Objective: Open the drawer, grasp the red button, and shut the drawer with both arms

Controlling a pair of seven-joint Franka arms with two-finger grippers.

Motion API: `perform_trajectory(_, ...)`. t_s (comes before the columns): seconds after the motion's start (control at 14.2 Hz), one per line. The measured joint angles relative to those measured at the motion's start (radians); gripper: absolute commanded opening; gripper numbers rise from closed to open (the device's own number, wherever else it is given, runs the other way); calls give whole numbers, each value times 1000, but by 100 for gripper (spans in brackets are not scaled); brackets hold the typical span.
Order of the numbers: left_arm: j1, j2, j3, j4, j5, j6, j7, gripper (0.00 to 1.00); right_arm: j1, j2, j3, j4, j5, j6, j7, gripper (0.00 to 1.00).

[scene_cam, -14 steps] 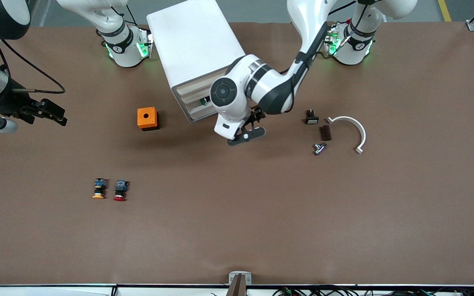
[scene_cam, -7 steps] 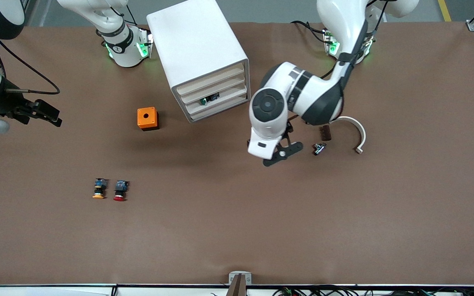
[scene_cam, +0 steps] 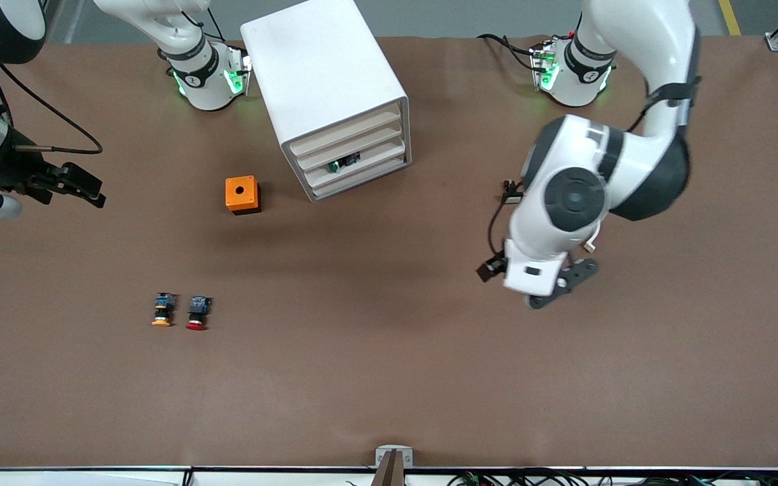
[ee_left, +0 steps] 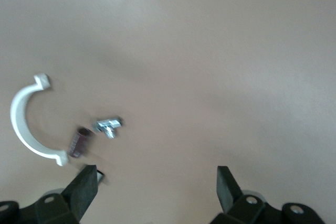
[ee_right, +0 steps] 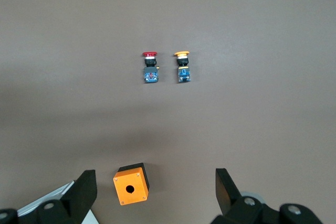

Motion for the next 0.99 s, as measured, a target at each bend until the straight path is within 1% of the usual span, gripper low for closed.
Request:
perform_trajectory(0.21,94,-22,-1,-2,0,-6,43,100,0,0,2,0,0,0,0,100)
perform_trajectory(0.42,164,-45,-2,-2,0,-18,90,100,0,0,3,0,0,0,0,100)
perform_trajectory(0.99,330,-162,-1,-2,0,-56,335,100,1,0,8,0,0,0,4,100)
